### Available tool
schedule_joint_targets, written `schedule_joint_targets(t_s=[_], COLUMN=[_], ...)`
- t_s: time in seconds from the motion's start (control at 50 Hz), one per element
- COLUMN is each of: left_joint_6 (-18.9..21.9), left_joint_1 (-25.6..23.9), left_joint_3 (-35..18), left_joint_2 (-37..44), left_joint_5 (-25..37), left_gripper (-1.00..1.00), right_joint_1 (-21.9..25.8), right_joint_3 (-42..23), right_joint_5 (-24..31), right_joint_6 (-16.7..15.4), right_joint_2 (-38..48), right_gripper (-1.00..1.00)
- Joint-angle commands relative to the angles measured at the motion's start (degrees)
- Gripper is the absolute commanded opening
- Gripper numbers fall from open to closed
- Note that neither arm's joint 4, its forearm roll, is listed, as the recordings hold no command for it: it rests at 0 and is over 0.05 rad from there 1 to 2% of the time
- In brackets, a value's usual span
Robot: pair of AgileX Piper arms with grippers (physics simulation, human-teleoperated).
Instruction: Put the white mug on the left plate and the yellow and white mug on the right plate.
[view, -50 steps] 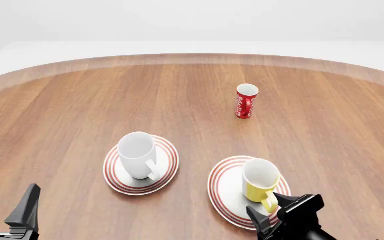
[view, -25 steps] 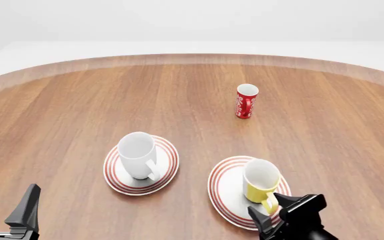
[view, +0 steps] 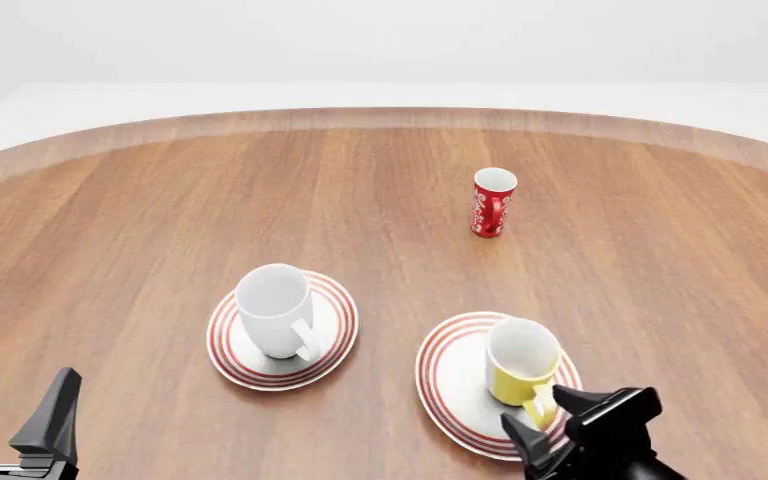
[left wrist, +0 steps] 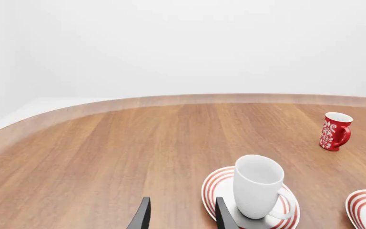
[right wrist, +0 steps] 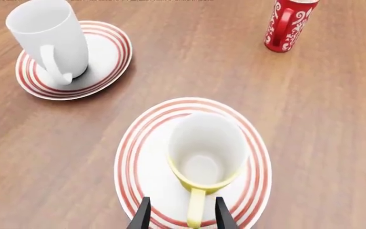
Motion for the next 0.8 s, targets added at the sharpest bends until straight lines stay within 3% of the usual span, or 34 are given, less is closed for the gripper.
schedule_joint_targets(t_s=[0.02,0.46,0.72,0.8], left_joint_6=[0.0,0.0,0.0,0.0], left_joint_1=[0.0,0.0,0.0,0.0], left_joint_3=[0.0,0.0,0.0,0.0], left_joint_2=[0.0,0.0,0.0,0.0], left_joint_5=[0.0,0.0,0.0,0.0], left_gripper=[1.00,1.00,1.00,1.00], right_joint_1=[-0.9,-3.9,-7.5,-8.3], right_joint_3=[0.0,0.0,0.0,0.0], right_joint_5=[6.5,28.8,46.5,48.6], right_joint_6=[-0.6,-2.2,-3.8,-4.1], right_joint_2=[-6.8,-31.1,-51.0,-53.5], right_gripper=[1.00,1.00,1.00,1.00])
